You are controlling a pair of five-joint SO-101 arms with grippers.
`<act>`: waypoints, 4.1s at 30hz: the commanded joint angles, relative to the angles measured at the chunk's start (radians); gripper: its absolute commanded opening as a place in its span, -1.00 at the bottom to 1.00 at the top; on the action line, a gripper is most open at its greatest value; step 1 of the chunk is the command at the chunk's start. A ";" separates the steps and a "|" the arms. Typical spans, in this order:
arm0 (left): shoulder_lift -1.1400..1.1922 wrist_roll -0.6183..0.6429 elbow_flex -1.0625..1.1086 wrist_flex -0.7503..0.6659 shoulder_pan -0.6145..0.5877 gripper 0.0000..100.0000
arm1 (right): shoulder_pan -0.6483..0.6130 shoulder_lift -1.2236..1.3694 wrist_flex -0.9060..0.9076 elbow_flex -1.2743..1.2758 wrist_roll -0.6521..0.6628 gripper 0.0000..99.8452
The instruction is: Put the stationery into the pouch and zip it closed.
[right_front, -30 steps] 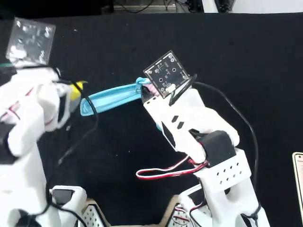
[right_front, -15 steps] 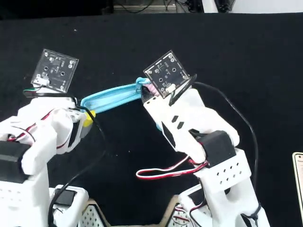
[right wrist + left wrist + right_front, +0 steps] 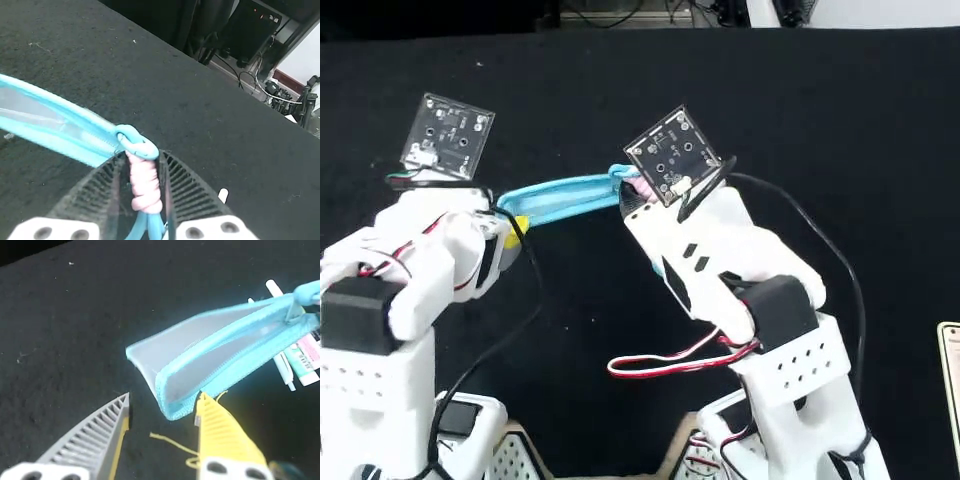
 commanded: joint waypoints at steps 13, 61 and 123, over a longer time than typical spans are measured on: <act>0.012 0.126 -0.024 -0.081 0.005 -0.57 | 0.006 -0.002 -0.006 0.021 0.008 -0.98; 0.282 0.051 0.002 -0.276 -0.010 -0.97 | 0.006 -0.004 -0.054 0.018 0.000 -0.98; 0.293 0.114 -0.236 0.029 -0.160 -0.94 | 0.087 0.002 -0.114 0.104 0.008 -0.98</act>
